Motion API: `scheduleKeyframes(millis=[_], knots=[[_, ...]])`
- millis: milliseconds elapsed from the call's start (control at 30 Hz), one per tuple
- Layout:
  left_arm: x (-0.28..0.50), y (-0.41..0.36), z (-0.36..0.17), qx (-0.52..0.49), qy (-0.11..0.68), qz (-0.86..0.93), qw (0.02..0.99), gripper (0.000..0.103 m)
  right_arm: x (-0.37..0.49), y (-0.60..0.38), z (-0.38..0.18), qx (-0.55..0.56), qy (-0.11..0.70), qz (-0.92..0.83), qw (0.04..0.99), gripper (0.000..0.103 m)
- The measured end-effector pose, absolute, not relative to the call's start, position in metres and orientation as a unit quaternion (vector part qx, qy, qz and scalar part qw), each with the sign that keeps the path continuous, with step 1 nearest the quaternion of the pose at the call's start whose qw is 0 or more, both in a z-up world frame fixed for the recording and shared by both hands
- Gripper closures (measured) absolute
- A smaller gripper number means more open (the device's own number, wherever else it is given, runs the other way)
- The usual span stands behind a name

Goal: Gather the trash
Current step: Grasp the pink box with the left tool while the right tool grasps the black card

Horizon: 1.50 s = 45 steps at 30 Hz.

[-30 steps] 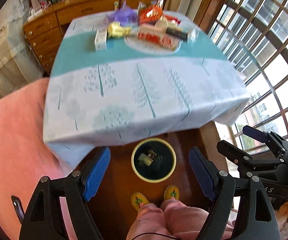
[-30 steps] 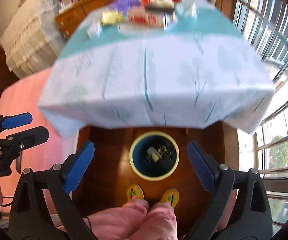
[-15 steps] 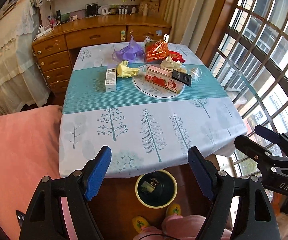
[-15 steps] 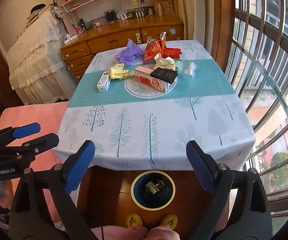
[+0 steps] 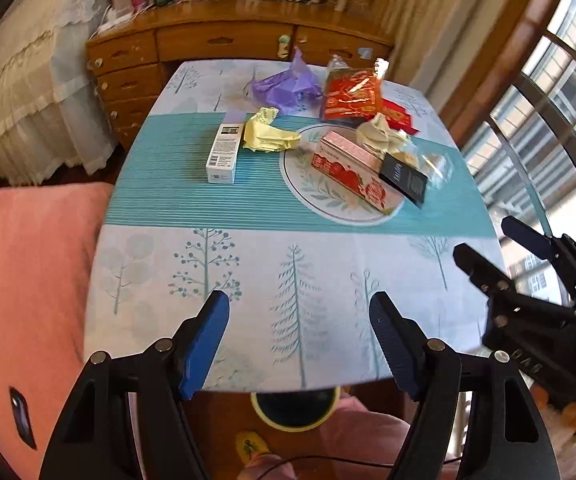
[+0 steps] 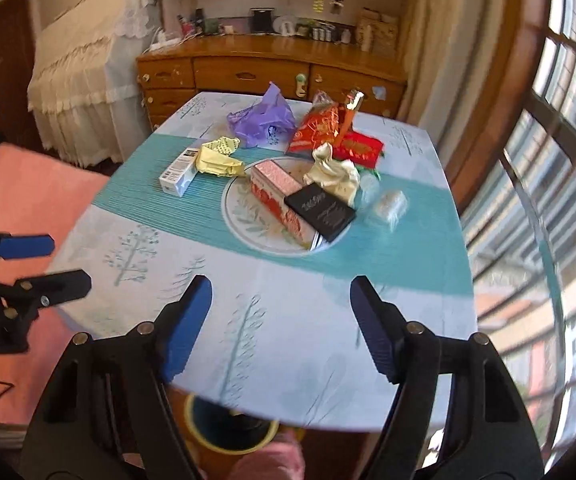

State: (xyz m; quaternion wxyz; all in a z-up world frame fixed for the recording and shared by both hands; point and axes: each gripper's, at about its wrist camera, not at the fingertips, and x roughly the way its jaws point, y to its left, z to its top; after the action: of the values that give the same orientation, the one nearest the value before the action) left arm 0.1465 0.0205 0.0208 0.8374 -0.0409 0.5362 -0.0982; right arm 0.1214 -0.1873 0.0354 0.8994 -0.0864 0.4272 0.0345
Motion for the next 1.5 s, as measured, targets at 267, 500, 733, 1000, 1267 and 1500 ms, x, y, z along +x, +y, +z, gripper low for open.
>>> scheduleKeyframes(millis=[267,500,733,1000,1267,1500], knots=[[0.202,-0.022,-0.014,-0.081,0.568,-0.034,0.818,0.029,0.209,-0.198,-0.022,-0.211,0.421,0.104,0.876,0.04],[0.214,-0.027,-0.042,-0.107,0.59,0.019,0.8,0.029,0.253,-0.192,-0.07,-0.276,0.431,0.151,0.845,0.054],[0.232,-0.038,-0.041,-0.116,0.59,0.036,0.798,0.029,0.271,-0.217,-0.066,-0.204,0.454,0.18,0.849,0.085],[0.279,-0.074,-0.031,-0.111,0.589,0.018,0.8,0.029,0.281,-0.279,-0.026,-0.058,0.462,0.203,0.862,0.099],[0.332,-0.107,-0.039,-0.136,0.608,0.015,0.782,0.029,0.292,-0.33,-0.012,0.04,0.469,0.189,0.862,0.101],[0.366,-0.123,-0.064,-0.136,0.635,0.042,0.759,0.029,0.29,-0.35,-0.011,0.06,0.47,0.182,0.862,0.101]])
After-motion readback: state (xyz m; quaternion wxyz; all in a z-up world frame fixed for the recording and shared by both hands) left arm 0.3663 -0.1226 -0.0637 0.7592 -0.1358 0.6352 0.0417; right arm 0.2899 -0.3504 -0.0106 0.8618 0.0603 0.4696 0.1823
